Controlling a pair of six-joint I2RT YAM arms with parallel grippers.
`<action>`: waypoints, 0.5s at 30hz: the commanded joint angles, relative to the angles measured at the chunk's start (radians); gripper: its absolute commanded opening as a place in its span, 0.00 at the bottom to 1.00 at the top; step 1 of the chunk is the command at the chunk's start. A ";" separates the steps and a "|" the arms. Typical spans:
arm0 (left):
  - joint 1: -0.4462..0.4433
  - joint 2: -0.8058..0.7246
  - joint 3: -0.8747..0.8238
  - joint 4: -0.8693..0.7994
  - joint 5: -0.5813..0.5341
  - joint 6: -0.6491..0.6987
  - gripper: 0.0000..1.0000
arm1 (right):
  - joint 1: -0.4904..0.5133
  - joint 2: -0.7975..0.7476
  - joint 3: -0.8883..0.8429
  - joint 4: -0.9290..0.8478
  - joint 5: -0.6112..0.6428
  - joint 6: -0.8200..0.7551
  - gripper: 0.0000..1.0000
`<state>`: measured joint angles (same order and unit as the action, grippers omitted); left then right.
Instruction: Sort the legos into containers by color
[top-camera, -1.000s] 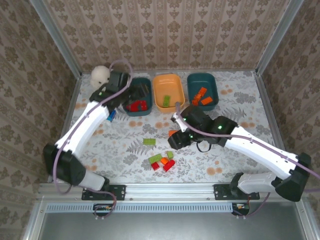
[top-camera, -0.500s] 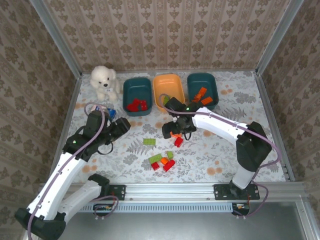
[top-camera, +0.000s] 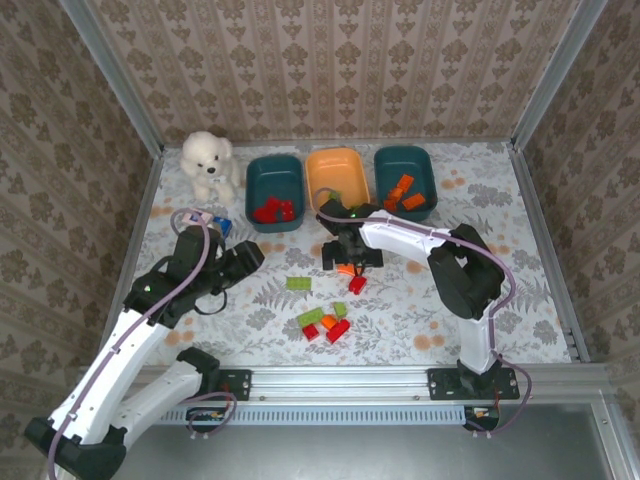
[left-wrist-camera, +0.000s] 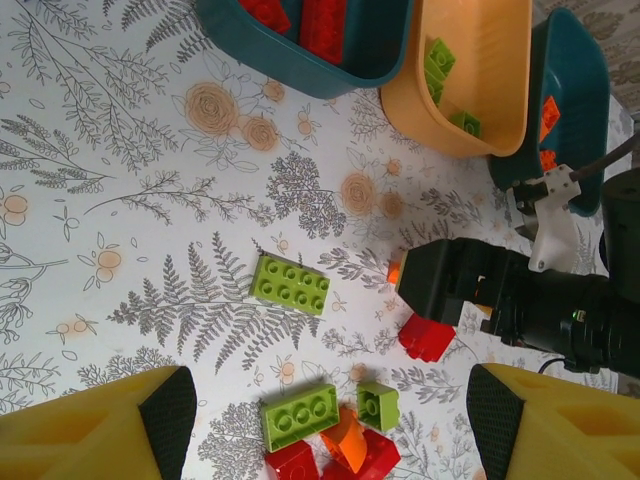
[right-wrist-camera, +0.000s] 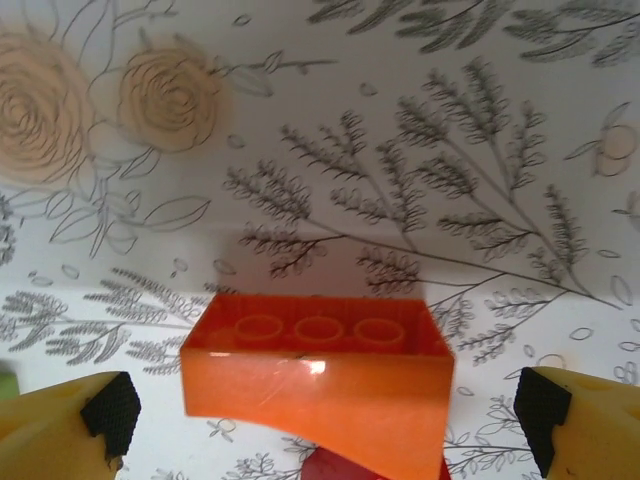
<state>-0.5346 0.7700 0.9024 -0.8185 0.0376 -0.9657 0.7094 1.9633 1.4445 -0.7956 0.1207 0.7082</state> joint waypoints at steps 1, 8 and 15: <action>-0.007 -0.009 -0.006 0.004 0.006 -0.008 0.75 | -0.007 0.015 0.010 0.020 0.032 0.050 0.98; -0.010 0.009 0.000 0.016 0.015 0.004 0.75 | -0.007 0.065 0.044 -0.005 0.030 0.077 0.87; -0.013 0.024 0.002 0.031 0.019 0.009 0.74 | -0.008 0.069 0.040 -0.005 0.021 0.082 0.76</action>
<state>-0.5381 0.7902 0.9024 -0.8066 0.0479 -0.9653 0.7029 2.0220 1.4689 -0.7841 0.1249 0.7681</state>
